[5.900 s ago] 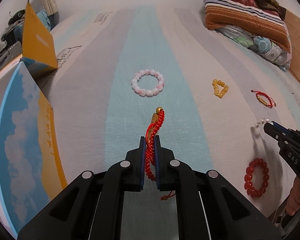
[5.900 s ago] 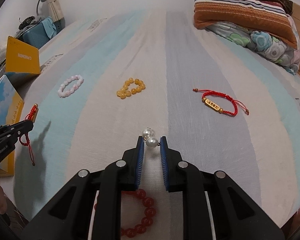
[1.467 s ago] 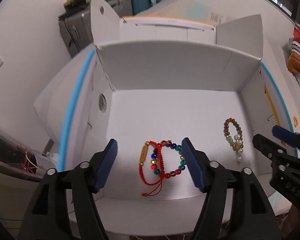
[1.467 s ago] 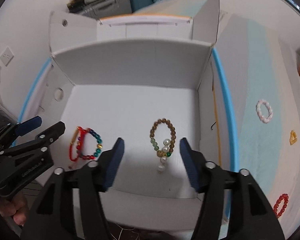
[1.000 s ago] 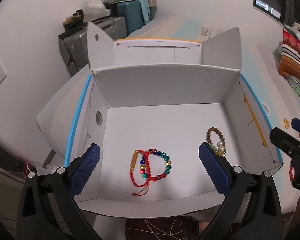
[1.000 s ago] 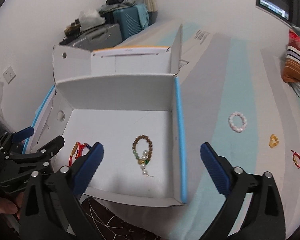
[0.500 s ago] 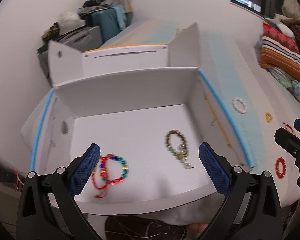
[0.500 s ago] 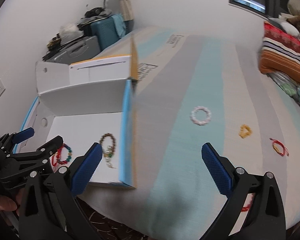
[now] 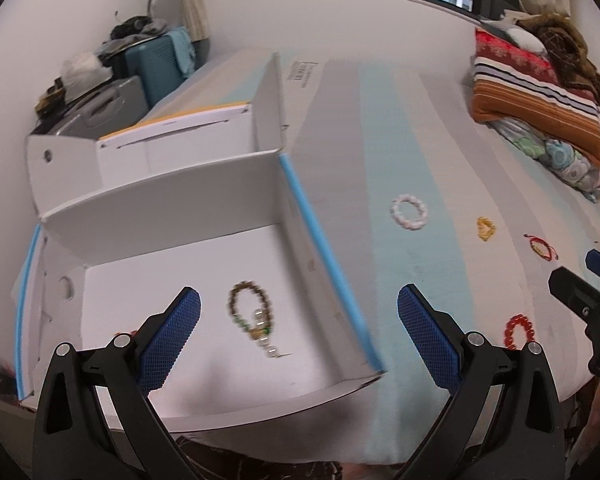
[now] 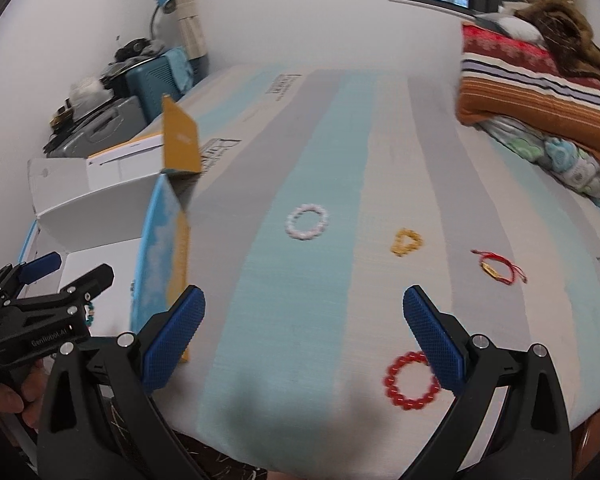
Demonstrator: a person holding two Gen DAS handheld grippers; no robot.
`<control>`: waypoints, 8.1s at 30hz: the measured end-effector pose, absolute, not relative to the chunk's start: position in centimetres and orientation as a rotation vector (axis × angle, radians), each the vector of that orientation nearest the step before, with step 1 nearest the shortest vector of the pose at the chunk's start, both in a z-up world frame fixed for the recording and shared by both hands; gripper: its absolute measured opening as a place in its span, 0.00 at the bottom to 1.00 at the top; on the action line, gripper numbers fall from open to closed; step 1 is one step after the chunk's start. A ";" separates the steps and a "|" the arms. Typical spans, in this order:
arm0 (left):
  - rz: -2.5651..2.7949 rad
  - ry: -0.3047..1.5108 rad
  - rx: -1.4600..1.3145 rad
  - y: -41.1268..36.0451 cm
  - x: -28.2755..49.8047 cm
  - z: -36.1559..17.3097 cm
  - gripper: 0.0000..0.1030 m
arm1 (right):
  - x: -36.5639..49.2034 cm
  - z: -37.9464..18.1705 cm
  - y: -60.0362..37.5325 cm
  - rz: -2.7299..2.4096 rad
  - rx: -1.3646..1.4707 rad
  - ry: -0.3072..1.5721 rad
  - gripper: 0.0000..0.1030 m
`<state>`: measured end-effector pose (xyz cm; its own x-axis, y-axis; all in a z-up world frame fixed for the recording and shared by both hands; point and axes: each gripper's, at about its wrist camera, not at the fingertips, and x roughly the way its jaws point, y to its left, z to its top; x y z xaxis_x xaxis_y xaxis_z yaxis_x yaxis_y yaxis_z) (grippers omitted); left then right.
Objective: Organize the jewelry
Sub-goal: 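Move both tools back over the pink-white and red bead bracelets, then grasp the pink-white bead bracelet with left tool while right tool grasps red bead bracelet, then lift both held bracelets and carry them over the white box, then open both tools to drop the pink-white and red bead bracelets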
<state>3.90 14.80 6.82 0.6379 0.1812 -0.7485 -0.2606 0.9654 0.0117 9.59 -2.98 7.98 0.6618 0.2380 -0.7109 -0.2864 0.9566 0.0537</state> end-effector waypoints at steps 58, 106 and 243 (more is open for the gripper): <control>0.163 1.169 -0.046 5.6 31.7 -8.5 0.94 | 13.6 -8.4 -15.7 0.141 0.037 1.084 0.93; 0.140 1.176 -0.088 5.7 29.6 -6.5 0.20 | 13.4 -7.7 -15.4 0.117 0.010 1.042 0.12; 0.464 1.104 -0.278 37.0 -1.6 1.3 0.20 | 9.1 0.7 24.8 0.542 -0.296 0.959 0.12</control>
<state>-1.64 37.03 1.35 0.3691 0.2211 -0.9027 -0.4909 0.8711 0.0127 9.07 24.84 0.71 0.4568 0.3045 -0.8359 -0.5590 0.8291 -0.0035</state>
